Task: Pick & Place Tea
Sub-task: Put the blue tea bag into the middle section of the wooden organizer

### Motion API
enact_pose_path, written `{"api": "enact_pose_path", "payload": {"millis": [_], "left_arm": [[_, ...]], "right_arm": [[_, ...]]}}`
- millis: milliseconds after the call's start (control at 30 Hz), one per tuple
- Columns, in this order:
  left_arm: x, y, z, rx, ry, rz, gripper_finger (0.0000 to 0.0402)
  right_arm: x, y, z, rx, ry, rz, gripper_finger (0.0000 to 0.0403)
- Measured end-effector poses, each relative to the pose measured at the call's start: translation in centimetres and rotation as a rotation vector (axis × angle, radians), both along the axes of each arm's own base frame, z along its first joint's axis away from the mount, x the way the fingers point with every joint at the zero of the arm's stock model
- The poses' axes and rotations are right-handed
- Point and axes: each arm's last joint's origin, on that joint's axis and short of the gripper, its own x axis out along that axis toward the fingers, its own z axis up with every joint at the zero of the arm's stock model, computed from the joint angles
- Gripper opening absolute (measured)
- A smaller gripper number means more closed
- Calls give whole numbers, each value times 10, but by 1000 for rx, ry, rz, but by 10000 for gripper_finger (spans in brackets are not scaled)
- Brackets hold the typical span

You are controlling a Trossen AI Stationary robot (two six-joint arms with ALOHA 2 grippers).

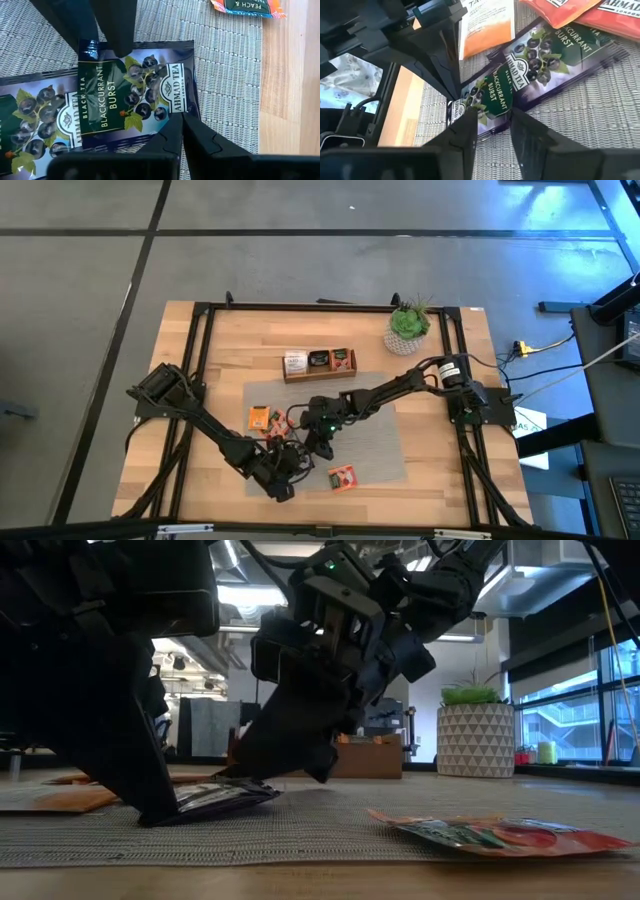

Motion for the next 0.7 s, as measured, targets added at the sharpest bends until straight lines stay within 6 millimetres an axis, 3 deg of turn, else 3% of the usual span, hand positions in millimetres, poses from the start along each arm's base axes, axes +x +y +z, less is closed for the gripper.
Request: {"api": "enact_pose_path", "payload": {"millis": [267,500,700], "left_arm": [[0,0,0,2,0,1,9],[0,0,0,3,0,2,12],[0,0,0,4,0,2,11]], "right_arm": [[0,-1,-2,-43,10,-47,71],[-2,-2,-4,-70,28,-51,12],[-2,-2,-4,-70,22,-41,5]]}}
